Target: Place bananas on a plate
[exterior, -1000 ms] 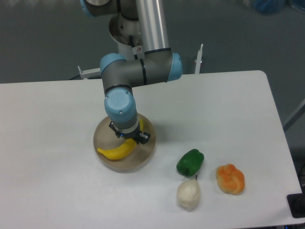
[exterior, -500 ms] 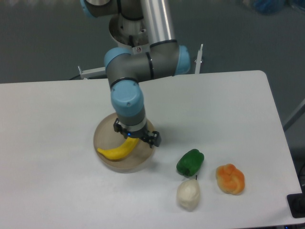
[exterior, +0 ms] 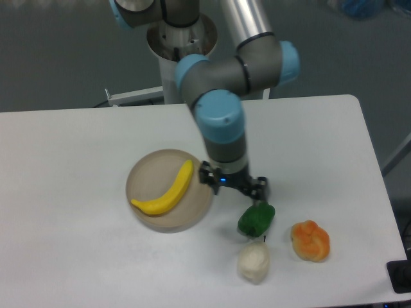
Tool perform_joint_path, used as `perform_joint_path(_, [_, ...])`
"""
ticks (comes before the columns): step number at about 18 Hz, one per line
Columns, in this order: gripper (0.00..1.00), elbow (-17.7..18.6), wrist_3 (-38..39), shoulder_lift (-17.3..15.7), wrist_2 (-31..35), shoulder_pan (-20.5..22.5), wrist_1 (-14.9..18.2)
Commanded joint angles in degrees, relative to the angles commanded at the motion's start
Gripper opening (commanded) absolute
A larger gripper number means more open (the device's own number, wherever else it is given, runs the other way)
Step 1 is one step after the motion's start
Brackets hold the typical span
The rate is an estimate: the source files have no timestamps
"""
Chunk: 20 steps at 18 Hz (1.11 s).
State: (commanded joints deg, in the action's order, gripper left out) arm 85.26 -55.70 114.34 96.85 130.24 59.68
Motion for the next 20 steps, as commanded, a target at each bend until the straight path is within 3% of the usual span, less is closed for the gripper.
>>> perform_joint_path(9, [1.0,-5.89,-10.39,3.16,0.35,5.28,-0.09])
perform_joint_path(20, [1.0,-7.48,-13.38,3.96,0.44,7.31,-0.09])
